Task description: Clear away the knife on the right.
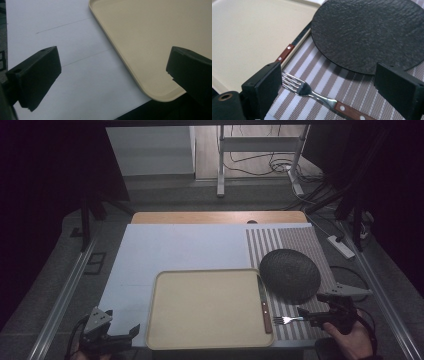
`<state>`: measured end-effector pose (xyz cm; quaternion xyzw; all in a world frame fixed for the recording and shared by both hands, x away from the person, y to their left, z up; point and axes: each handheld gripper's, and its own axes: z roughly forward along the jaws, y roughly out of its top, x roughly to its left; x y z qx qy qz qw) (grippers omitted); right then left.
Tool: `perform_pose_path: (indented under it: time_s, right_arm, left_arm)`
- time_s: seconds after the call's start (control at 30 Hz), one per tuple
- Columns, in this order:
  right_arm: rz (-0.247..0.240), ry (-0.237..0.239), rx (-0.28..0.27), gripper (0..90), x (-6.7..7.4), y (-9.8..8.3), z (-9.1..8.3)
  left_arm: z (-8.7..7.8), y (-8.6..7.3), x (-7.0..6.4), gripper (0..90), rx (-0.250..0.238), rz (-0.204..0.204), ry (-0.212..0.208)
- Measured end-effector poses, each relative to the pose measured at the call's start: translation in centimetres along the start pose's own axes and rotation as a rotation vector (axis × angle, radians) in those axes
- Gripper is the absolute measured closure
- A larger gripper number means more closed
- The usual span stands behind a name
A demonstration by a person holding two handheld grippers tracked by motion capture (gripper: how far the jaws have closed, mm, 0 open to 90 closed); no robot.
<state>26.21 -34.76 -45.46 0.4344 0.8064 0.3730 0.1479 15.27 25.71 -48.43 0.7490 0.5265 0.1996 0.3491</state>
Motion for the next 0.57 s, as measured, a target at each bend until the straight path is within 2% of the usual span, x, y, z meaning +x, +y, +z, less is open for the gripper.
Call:
perform_pose_path:
  time_s: [0.37, 0.57]
  right_arm:
    - [0.038, -0.011, 0.018, 7.9, -0.7, -1.6, -0.2]
    - [0.026, -0.006, 0.017, 7.8, -0.6, -1.7, -0.3]
  left_arm:
    - [0.0, 0.0, 0.0, 0.0, -0.001, 0.000, -0.001]
    - [0.0, 0.1, 0.0, 0.0, -0.001, 0.002, -0.002]
